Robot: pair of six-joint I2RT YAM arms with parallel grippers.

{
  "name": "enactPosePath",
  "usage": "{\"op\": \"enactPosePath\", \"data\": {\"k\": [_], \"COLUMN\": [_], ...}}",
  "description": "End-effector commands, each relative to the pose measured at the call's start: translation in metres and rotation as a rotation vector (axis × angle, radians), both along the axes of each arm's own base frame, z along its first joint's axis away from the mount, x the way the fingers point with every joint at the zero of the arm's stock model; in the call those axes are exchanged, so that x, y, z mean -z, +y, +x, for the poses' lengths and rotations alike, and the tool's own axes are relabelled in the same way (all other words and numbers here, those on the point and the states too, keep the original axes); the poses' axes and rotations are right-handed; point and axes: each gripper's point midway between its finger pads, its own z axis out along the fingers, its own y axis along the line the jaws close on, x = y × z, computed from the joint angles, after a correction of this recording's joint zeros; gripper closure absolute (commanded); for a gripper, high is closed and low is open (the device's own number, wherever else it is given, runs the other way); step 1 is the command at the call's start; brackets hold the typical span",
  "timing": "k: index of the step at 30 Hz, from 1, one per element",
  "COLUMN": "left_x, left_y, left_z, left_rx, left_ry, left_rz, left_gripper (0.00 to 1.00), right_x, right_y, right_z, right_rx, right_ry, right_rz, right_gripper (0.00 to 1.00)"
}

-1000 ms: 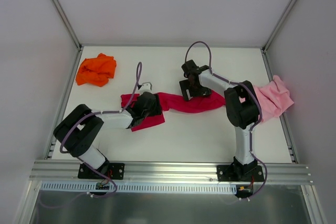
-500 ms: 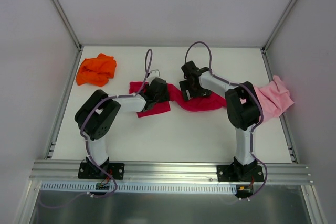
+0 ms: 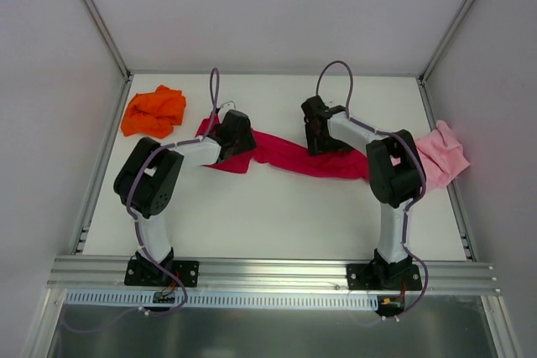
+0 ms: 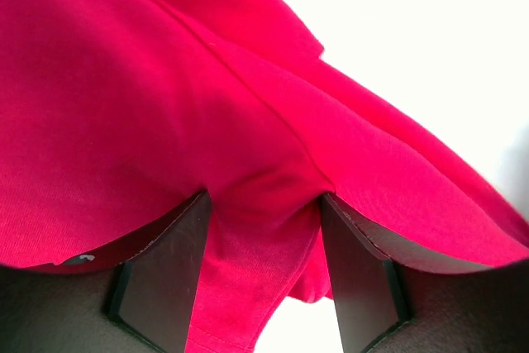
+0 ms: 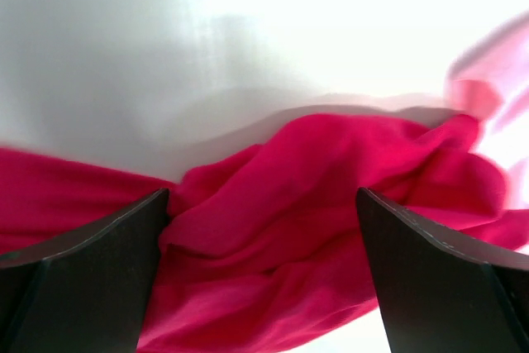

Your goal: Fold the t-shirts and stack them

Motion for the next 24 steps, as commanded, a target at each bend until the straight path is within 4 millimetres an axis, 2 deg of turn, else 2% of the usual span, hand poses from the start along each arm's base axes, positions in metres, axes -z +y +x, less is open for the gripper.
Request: {"op": "enactPosePath", "data": {"k": [1, 6, 7, 8, 10, 13, 16, 20, 24], "left_x": [0.03, 0.026, 0.018, 0.023, 0.016, 0.018, 0.021, 0.029, 0.027], "left_y": [0.035, 0.046, 0.043, 0.044, 0.043, 0.044, 0.049, 0.06, 0.067], "left_z": [-0.009, 0.009, 0.019, 0.018, 0.027, 0.034, 0.041, 0.05, 0.06], "left_rx": [-0.062, -0.084, -0.08, -0.079, -0.079, -0.08, -0.085, -0.103, -0.112], "left_ry": [0.143, 0.19, 0.173, 0.201, 0.192, 0.209, 0.232, 0.272, 0.275], "left_rz": [0.054, 0.043, 0.039, 0.048, 0.041, 0.033, 0.024, -0.006, -0.03], "left_gripper": [0.43, 0.43, 0.43, 0.43, 0.43, 0.43, 0.43, 0.42, 0.43], "right_x": [-0.015, -0.016, -0.017, -0.021, -0.027, -0.038, -0.04, -0.027, -0.016], "right_y": [-0.036, -0.053, -0.057, -0.062, -0.067, -0.071, -0.077, -0.073, -0.054], "right_z": [0.005, -0.002, -0.002, -0.001, -0.001, 0.001, -0.005, -0.013, -0.022], "right_rx": [0.103, 0.146, 0.154, 0.16, 0.17, 0.178, 0.179, 0.152, 0.088], "right_ry": [-0.021, -0.001, -0.005, -0.018, -0.048, -0.101, -0.068, 0.004, 0.061], "right_rz": [-0.121, -0.217, -0.237, -0.262, -0.28, -0.288, -0.338, -0.341, -0.288], "right_gripper": [0.0, 0.0, 0.0, 0.0, 0.0, 0.0, 0.0, 0.0, 0.0]}}
